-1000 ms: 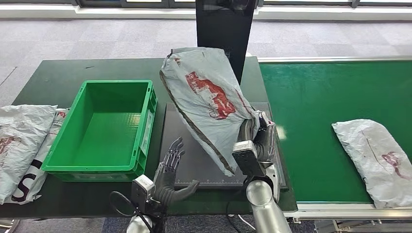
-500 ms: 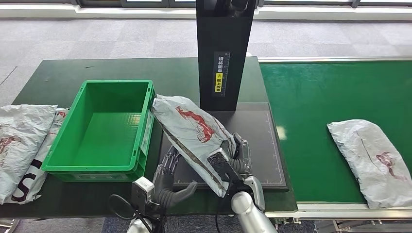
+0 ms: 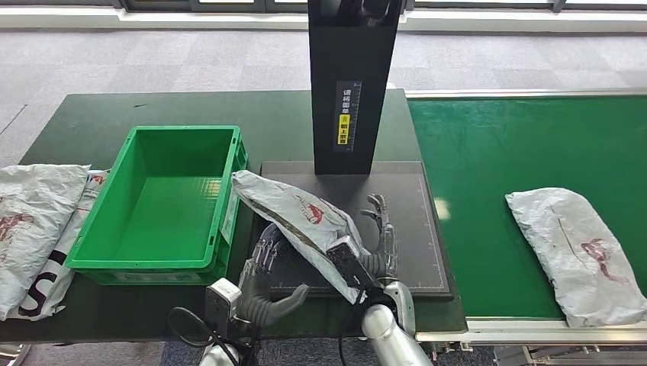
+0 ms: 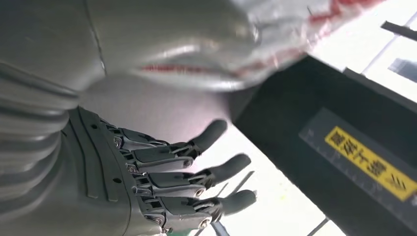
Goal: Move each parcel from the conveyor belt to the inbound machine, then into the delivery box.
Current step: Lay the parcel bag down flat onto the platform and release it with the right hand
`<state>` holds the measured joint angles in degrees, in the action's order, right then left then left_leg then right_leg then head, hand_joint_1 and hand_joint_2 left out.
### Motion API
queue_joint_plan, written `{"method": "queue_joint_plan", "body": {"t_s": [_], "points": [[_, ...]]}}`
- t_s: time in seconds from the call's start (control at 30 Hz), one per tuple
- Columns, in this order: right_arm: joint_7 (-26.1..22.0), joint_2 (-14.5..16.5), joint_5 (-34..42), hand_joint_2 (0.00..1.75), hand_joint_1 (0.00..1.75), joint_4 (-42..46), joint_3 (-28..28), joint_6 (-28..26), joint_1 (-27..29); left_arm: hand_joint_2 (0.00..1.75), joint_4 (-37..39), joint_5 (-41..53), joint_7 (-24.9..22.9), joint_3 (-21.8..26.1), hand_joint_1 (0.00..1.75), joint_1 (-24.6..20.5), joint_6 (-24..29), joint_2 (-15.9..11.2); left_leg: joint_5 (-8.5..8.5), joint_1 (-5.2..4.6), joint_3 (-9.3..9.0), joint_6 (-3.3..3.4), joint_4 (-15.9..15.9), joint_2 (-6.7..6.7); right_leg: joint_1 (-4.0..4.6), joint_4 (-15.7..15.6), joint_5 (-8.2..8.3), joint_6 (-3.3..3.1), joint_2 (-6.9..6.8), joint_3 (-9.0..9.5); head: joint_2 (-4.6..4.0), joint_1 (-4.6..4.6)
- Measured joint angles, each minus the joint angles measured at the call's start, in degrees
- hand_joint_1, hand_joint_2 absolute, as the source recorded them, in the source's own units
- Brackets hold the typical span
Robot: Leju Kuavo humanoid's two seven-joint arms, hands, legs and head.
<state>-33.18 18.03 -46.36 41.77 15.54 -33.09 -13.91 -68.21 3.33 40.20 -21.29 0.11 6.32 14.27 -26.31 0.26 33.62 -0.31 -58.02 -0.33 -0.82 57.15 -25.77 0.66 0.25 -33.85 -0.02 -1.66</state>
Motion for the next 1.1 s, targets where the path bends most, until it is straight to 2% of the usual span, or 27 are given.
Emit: {"method": "queue_joint_plan", "body": {"t_s": [0.17,0.4,0.57,0.63,0.8,1.1], "points": [[-6.21,0.02,3.92,1.75,0.00,7.79,-1.61,-6.51,1.47,1.75,1.81,1.16,0.01,1.21,0.00,-0.48,7.42,0.14,-0.01,-0.01,-0.02,-0.01,0.00,0.00,0.00,0.00,0.00,0.00,0.01,-0.02,0.00,0.01],[-6.82,-0.09,4.35,1.75,0.00,16.08,-3.09,-7.01,2.87,1.75,3.97,2.03,0.00,2.86,0.00,-1.17,12.28,0.43,-0.01,-0.01,-0.02,-0.02,0.00,0.03,0.00,0.00,0.00,0.00,0.03,-0.05,0.00,0.02],[-6.86,-0.30,4.37,1.75,0.00,23.98,-4.13,-7.04,4.35,1.75,5.84,5.31,0.00,5.47,0.00,-1.87,28.48,0.97,-0.01,0.00,-0.02,-0.02,0.00,0.05,0.00,0.00,0.00,-0.01,0.05,-0.08,0.00,0.01],[-6.86,-0.36,4.40,1.75,0.00,26.13,-4.54,-7.04,4.75,1.75,6.68,9.05,0.00,6.90,0.00,-2.33,32.21,1.44,-0.01,0.00,-0.02,-0.02,0.00,0.05,0.00,0.00,0.00,-0.01,0.06,-0.08,0.00,0.02],[-6.86,-0.44,4.42,1.75,0.00,28.91,-5.38,-7.04,5.27,1.75,8.30,13.80,0.05,10.25,0.00,-3.22,33.28,2.62,-0.02,-0.01,-0.03,-0.02,0.00,0.07,0.00,0.00,0.00,-0.01,0.08,-0.09,0.00,0.02],[-6.86,-0.46,4.44,1.75,0.00,30.50,-6.23,-7.01,5.65,1.75,9.31,14.27,0.10,11.43,0.00,-3.34,33.30,2.89,-0.02,0.00,-0.06,-0.04,0.00,0.11,0.01,0.02,0.01,-0.01,0.12,-0.11,0.00,0.02]]}}
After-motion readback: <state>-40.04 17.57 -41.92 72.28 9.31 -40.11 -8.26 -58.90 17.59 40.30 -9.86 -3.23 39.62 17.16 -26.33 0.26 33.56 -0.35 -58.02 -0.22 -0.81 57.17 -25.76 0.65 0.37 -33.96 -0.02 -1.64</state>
